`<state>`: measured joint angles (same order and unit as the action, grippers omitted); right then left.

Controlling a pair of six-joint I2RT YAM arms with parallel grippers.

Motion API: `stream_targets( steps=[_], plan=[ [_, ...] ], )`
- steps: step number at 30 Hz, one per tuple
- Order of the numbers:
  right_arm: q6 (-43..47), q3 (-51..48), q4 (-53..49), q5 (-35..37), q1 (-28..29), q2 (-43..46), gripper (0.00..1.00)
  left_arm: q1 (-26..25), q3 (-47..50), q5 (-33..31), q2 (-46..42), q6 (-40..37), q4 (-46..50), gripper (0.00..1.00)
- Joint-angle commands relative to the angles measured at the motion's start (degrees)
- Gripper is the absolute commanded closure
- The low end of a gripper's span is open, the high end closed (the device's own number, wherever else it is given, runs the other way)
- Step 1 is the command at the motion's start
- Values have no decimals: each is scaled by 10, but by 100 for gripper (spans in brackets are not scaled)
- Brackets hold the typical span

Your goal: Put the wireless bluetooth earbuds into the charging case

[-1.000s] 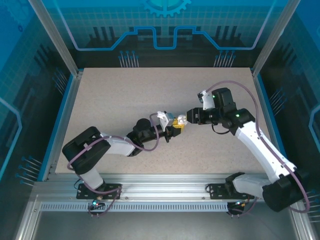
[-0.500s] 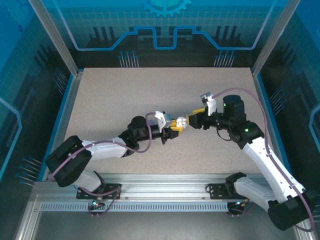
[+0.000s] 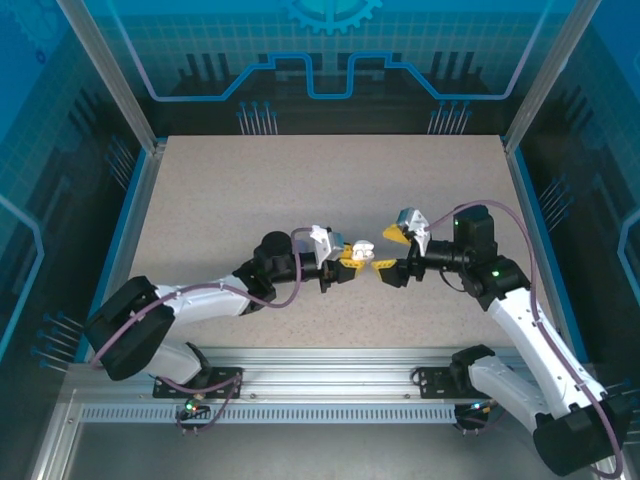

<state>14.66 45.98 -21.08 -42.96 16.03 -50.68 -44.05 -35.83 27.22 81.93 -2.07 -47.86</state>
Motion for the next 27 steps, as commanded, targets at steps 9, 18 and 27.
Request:
stream_targets(
  steps=[9,18,27],
  plan=[
    [182,64,-106,-80,-14,-74,18,-1,2,37,-28,-17,-10,88],
    [216,83,-129,-115,-4,-110,25,-2,3,36,-30,-10,-17,88],
    [223,93,-137,-129,6,-135,27,-2,1,38,-30,-10,-18,88]
  ],
)
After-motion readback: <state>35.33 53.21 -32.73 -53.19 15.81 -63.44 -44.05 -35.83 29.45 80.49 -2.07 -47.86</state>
